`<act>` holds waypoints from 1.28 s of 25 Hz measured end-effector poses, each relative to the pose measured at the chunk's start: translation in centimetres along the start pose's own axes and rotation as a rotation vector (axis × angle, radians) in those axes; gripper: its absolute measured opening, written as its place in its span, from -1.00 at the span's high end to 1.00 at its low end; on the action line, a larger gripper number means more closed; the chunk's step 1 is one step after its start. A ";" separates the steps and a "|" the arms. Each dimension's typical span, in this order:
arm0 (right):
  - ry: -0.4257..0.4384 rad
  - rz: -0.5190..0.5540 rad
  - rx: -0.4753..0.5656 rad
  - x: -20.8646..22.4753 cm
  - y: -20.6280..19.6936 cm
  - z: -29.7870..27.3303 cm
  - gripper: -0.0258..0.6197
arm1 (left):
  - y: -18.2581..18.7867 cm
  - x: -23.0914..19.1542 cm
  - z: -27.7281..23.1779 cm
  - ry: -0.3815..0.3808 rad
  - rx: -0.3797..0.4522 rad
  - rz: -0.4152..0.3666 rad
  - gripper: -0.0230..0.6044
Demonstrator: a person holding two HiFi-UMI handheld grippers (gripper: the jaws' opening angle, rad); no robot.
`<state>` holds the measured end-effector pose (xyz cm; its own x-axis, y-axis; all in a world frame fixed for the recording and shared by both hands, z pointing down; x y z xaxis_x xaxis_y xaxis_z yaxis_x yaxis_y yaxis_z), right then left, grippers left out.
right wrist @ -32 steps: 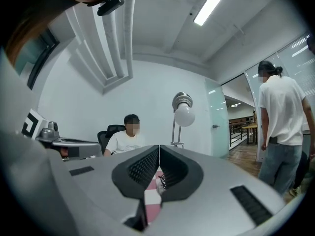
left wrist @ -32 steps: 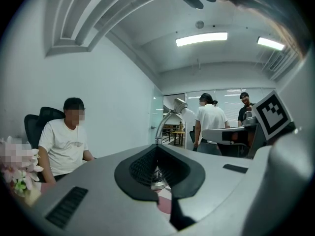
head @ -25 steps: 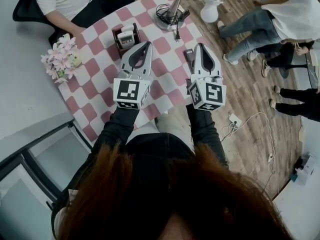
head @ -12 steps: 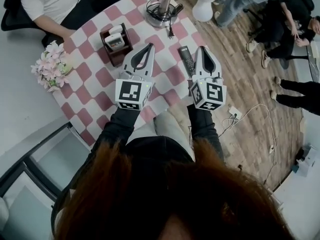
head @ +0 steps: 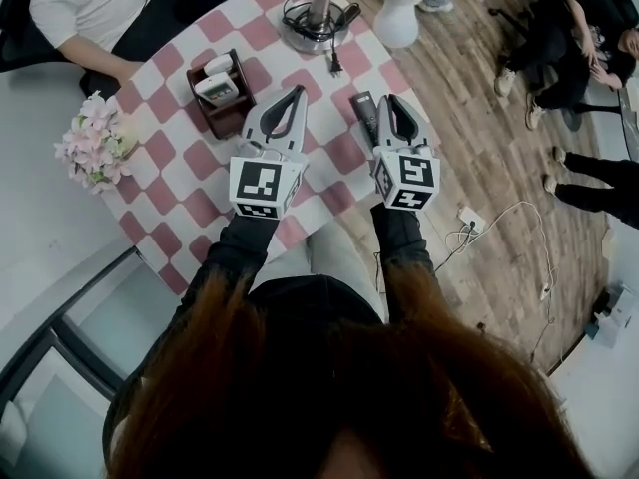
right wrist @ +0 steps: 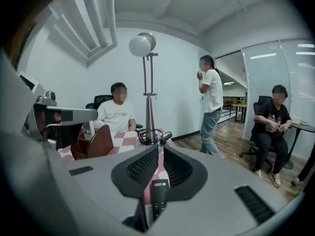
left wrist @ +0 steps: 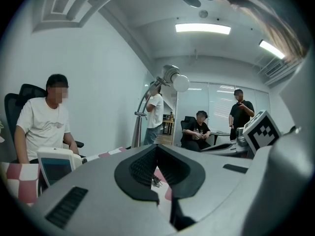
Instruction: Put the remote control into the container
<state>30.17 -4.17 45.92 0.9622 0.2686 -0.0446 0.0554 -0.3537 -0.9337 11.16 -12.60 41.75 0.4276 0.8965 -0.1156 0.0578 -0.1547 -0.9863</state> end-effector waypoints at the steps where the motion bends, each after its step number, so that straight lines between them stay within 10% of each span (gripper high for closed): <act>1: 0.011 0.009 -0.024 0.0 -0.5 -0.5 0.85 | -0.2 0.0 -0.2 0.001 -0.003 0.002 0.93; 16: 0.140 0.182 -0.373 -1.8 -6.3 -6.9 0.19 | -1.3 -0.1 -1.4 -0.020 -0.037 0.005 0.93; 32: 0.168 0.187 -0.545 -2.3 -8.3 -9.1 0.25 | -1.2 -1.7 0.1 0.033 -0.033 0.010 0.93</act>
<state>29.91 -10.04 57.04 0.9954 0.0275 -0.0922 -0.0331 -0.8021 -0.5963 10.29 -13.92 43.15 0.4578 0.8807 -0.1214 0.0825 -0.1780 -0.9806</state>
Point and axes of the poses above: the fingertips, and each gripper's own axes: z backward along the fingers, x to its right, y out of its top, the point moved 7 cm from there along z, backward along the fingers, and after that the axes turned 9 degrees about -y, right-handed, at the moved point
